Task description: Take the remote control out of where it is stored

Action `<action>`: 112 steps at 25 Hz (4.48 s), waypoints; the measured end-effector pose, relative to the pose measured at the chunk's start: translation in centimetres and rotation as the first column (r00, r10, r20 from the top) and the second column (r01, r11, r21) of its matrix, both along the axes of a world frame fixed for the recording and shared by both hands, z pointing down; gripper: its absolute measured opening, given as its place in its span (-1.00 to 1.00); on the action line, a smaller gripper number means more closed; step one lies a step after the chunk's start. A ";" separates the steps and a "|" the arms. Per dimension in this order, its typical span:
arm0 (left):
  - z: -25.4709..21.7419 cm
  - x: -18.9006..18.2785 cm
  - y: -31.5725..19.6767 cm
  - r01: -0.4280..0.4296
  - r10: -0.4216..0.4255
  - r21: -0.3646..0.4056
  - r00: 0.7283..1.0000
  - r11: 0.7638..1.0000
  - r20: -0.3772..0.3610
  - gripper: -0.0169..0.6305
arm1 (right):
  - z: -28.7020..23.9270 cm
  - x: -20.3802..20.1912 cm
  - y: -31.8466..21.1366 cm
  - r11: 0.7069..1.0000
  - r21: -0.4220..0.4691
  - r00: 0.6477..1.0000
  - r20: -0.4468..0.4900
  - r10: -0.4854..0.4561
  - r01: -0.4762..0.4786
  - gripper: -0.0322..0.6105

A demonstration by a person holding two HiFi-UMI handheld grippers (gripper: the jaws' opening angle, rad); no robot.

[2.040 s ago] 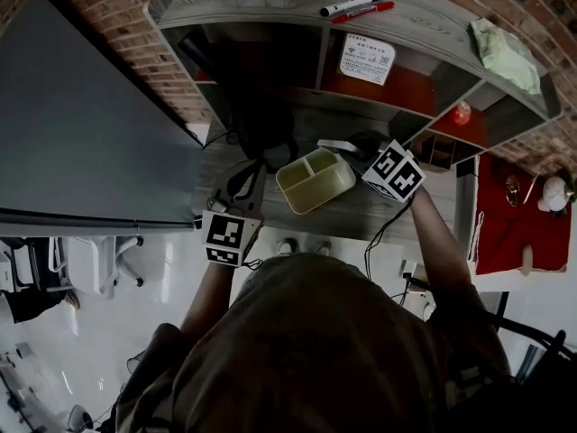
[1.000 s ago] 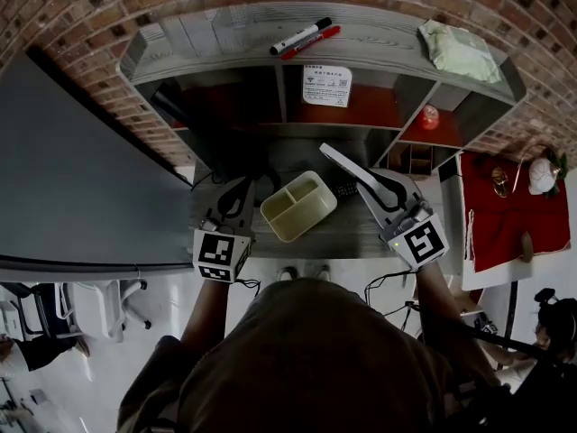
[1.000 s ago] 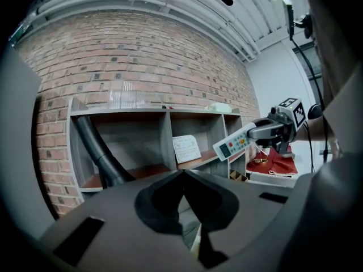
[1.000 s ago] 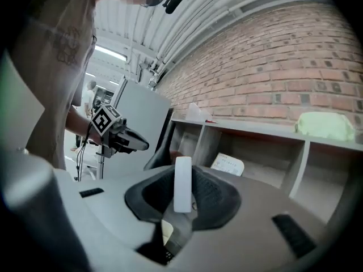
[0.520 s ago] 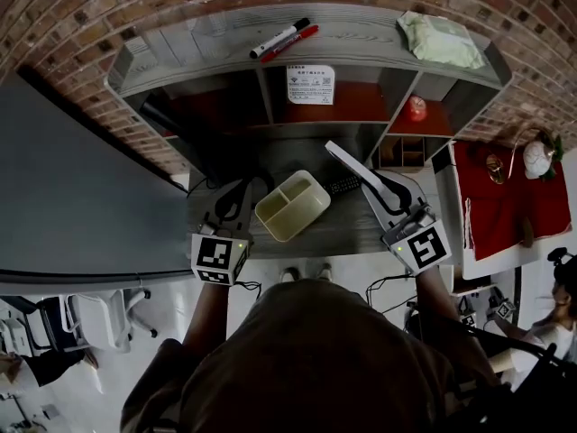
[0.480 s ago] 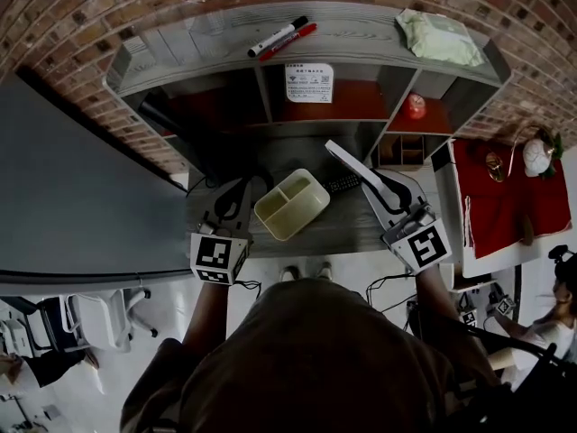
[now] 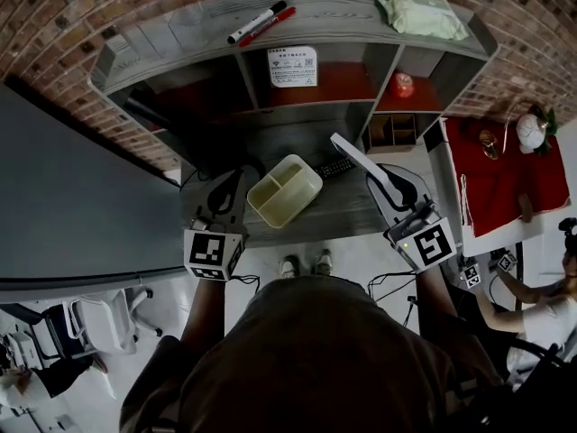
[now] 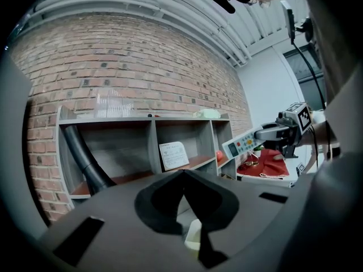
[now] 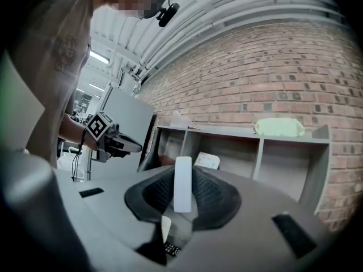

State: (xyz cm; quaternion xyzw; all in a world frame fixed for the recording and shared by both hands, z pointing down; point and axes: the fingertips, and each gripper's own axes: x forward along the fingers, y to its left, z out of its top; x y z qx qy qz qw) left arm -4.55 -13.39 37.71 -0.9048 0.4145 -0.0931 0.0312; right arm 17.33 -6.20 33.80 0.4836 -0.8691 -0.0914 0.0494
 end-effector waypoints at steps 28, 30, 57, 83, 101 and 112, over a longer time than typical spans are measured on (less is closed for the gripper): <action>1.3 1.6 2.8 -0.076 0.076 -0.047 0.997 0.996 0.003 -0.91 | 9.6 3.3 -2.1 0.943 -0.314 0.992 -0.098 0.082 -0.109 -0.65; 1.1 1.7 3.0 -0.078 0.078 -0.043 0.997 0.996 0.000 -0.91 | 11.4 3.4 -2.8 0.922 -0.371 0.992 -0.107 0.072 -0.107 -0.65; -0.2 2.7 5.1 -0.173 0.163 0.094 0.982 0.980 0.098 -0.91 | 34.1 1.6 -5.4 0.499 -0.865 0.983 -0.130 -0.127 -0.050 -0.65; 2.0 4.0 4.3 -0.190 0.177 0.069 0.971 0.979 0.162 -0.91 | 40.1 3.6 -8.4 0.416 -0.908 0.997 -0.070 -0.041 -0.047 -0.55; 4.2 3.2 2.7 -0.122 0.119 0.010 0.983 0.993 0.138 -0.91 | 44.1 7.4 -9.1 0.353 -0.927 0.992 -0.110 0.062 -0.125 -0.31; 5.2 2.0 2.7 -0.081 0.083 -0.017 0.984 0.997 0.158 -0.91 | 45.8 6.6 -8.8 0.330 -0.933 0.989 -0.128 0.071 -0.144 -0.30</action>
